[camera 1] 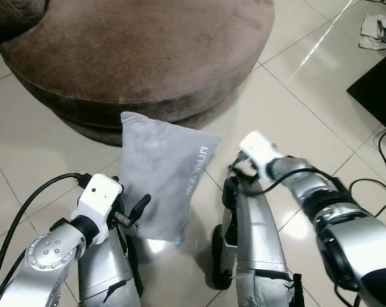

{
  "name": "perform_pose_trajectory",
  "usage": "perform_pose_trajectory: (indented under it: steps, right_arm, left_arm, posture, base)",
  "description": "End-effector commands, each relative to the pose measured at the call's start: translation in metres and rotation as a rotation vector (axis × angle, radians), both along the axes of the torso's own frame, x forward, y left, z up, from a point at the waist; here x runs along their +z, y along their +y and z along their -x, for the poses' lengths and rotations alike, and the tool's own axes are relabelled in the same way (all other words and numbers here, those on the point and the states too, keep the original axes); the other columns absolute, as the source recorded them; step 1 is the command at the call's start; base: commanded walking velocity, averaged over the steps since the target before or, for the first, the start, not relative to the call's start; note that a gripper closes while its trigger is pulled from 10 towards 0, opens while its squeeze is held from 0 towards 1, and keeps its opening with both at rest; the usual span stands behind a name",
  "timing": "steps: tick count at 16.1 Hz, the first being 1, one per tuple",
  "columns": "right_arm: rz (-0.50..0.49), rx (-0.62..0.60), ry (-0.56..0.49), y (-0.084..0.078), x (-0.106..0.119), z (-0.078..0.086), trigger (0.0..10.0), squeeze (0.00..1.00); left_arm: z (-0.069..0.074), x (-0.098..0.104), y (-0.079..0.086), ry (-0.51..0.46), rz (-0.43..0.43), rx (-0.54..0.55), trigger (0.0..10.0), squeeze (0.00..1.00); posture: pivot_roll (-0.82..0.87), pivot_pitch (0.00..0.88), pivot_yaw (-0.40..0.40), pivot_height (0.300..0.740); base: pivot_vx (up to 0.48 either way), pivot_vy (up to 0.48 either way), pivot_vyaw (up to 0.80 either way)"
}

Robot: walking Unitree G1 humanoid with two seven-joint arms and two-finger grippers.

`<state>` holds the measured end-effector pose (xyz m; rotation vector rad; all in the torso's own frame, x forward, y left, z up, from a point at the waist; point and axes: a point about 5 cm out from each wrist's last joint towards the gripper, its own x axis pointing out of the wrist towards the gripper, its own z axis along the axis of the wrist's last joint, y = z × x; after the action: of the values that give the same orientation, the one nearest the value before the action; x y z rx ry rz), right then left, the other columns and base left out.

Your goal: Move the pillow to the sofa from floor

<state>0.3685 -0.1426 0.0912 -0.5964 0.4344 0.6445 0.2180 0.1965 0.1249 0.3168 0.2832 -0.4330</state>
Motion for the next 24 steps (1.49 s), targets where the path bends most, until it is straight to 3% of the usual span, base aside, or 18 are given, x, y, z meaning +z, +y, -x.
perform_pose_trajectory:
  steps: [1, 3, 7, 9, 13, 15, 16, 18, 22, 24]
  right_arm:
    - [-0.002, 0.033, 0.011, 0.005, -0.001, 0.001, 10.0, 0.00]
    - [-0.166, 0.002, 0.068, 0.023, 0.005, -0.002, 10.0, 0.00]
    - [-0.364, -0.103, 0.120, 0.028, 0.010, -0.005, 10.0, 0.00]
    - [-0.277, -0.048, 0.116, 0.031, 0.003, -0.001, 10.0, 0.00]
    - [-0.324, -0.022, 0.155, 0.032, 0.010, -0.003, 10.0, 0.00]
    - [-0.269, 0.037, 0.169, 0.031, 0.008, -0.001, 10.0, 0.00]
    - [-0.157, 0.089, 0.163, 0.036, 0.000, 0.004, 10.0, 0.00]
    - [-0.113, 0.111, 0.159, 0.038, -0.004, 0.006, 10.0, 0.00]
    - [-0.162, 0.134, 0.134, 0.061, 0.004, 0.004, 10.0, 0.00]
    - [-0.183, 0.133, 0.137, 0.054, 0.008, 0.002, 10.0, 0.00]
  left_arm:
    - [0.004, -0.007, -0.003, 0.035, -0.001, -0.008, 10.0, 0.00]
    - [0.002, -0.006, -0.004, 0.033, 0.000, -0.014, 10.0, 0.00]
    - [0.001, -0.006, -0.004, 0.032, 0.004, -0.018, 10.0, 0.00]
    - [0.000, -0.006, -0.004, 0.030, -0.001, -0.019, 10.0, 0.00]
    - [0.000, -0.005, -0.005, 0.026, -0.003, -0.031, 10.0, 0.00]
    - [-0.002, -0.004, -0.007, 0.020, 0.001, -0.036, 10.0, 0.00]
    - [-0.004, -0.001, -0.011, 0.009, 0.005, -0.046, 10.0, 0.00]
    - [-0.005, -0.001, -0.012, 0.004, 0.007, -0.050, 10.0, 0.00]
    - [-0.005, 0.000, -0.012, 0.006, 0.005, -0.051, 10.0, 0.00]
    - [-0.005, 0.001, -0.010, 0.003, 0.000, -0.045, 10.0, 0.00]
  posture:
    - [0.03, 0.389, -0.150, 0.455]
    - [0.03, 0.378, -0.147, 0.455]
    - [0.03, 0.374, -0.146, 0.455]
    - [0.03, 0.372, -0.145, 0.455]
    - [0.03, 0.379, -0.147, 0.455]
    - [0.02, 0.382, -0.150, 0.455]
    - [0.02, 0.382, -0.150, 0.455]
    - [0.02, 0.382, -0.150, 0.455]
    - [0.02, 0.389, -0.142, 0.455]
    - [0.02, 0.389, -0.147, 0.455]
  base:
    - [0.000, 0.000, 0.00]
    - [0.000, 0.000, 0.00]
    - [0.000, 0.000, 0.00]
    - [0.000, 0.000, 0.00]
    - [0.000, 0.000, 0.00]
    - [0.000, 0.000, 0.00]
    - [0.000, 0.000, 0.00]
    - [0.000, 0.000, 0.00]
    - [0.000, 0.000, 0.00]
    - [0.000, 0.000, 0.00]
